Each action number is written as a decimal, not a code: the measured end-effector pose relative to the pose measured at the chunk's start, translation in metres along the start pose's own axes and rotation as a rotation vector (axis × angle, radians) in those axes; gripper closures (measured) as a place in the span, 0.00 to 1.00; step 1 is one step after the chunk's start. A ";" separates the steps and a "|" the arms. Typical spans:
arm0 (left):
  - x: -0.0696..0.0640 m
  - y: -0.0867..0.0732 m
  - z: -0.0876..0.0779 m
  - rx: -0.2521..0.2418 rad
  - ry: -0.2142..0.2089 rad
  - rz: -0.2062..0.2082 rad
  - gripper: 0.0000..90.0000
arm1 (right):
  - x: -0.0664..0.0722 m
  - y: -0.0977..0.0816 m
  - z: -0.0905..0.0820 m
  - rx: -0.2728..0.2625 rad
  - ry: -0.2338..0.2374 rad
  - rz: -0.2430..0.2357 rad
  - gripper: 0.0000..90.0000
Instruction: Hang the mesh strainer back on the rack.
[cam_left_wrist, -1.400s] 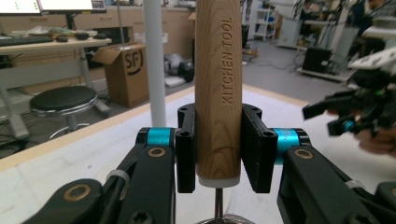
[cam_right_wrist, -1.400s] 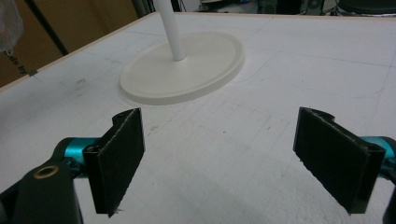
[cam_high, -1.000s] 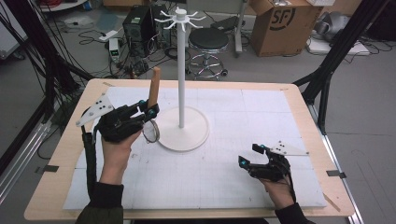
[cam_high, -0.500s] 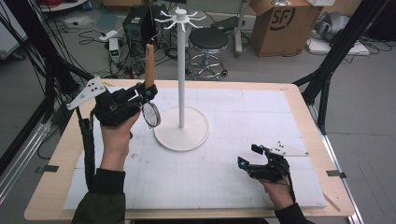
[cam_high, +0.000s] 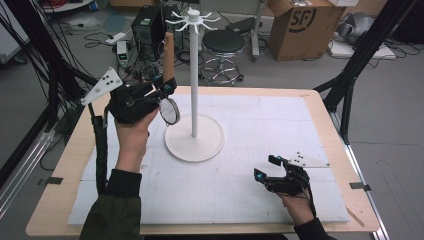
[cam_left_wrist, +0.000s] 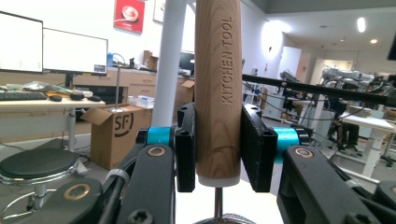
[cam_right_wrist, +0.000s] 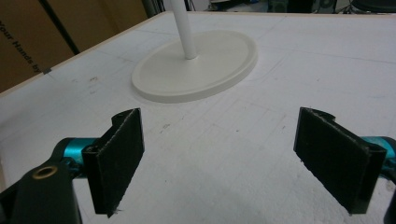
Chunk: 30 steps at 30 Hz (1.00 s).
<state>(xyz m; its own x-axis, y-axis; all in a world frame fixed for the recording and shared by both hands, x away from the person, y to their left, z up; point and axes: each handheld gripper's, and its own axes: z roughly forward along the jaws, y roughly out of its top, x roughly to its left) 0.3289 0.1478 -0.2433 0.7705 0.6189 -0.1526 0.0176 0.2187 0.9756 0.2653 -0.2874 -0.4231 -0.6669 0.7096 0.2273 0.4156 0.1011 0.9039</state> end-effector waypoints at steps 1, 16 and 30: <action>0.001 0.001 0.002 0.003 0.006 0.002 0.77 | 0.000 0.000 0.000 0.001 0.000 0.001 0.17; 0.008 0.019 0.014 0.015 0.010 0.000 0.77 | -0.002 -0.001 -0.005 -0.014 -0.006 0.012 0.17; 0.013 0.012 0.024 0.053 0.016 -0.020 0.77 | -0.003 -0.001 -0.008 -0.018 -0.009 0.025 0.17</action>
<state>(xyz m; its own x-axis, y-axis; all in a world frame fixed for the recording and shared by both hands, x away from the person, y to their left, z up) 0.3541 0.1402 -0.2295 0.7594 0.6269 -0.1738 0.0664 0.1910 0.9793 0.2619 -0.2947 -0.4220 -0.6507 0.7183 0.2464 0.4207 0.0708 0.9044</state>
